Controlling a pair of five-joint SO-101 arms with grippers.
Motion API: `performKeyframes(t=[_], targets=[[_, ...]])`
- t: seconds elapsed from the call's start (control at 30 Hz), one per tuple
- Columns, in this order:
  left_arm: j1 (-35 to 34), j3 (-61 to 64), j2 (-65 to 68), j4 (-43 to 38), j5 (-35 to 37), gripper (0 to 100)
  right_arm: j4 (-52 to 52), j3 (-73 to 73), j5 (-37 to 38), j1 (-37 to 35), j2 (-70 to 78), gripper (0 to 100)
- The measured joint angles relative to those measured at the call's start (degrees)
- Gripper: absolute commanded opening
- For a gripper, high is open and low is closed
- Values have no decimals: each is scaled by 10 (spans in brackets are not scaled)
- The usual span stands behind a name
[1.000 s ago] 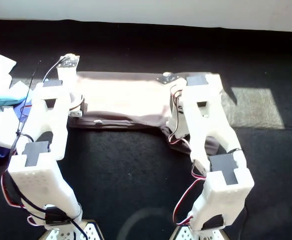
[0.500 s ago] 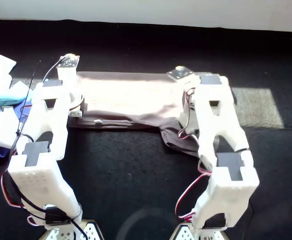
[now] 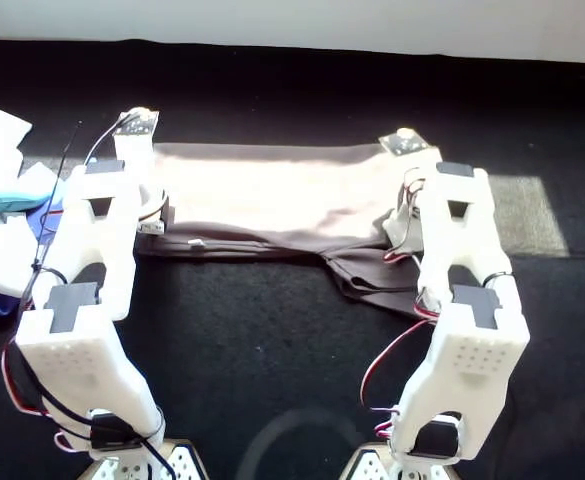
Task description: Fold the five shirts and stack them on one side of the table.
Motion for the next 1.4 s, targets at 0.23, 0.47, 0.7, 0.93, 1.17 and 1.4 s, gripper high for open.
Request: performKeyframes(t=[0.23, 0.47, 0.7, 0.93, 1.17, 1.4], targets=[[0, 0, 0, 0, 0, 8, 140, -59, 3, -2, -61, 6], [0, 0, 0, 0, 0, 8, 256, -61, 28, -91, -94, 190], [0, 0, 0, 0, 0, 8, 272, -27, 82, -142, -97, 224], [0, 0, 0, 0, 0, 8, 205, 93, 96, -150, -98, 228], [0, 0, 0, 0, 0, 8, 91, 160, 98, -149, -109, 228], [0, 0, 0, 0, 0, 8, 66, 165, 98, -135, -97, 221]])
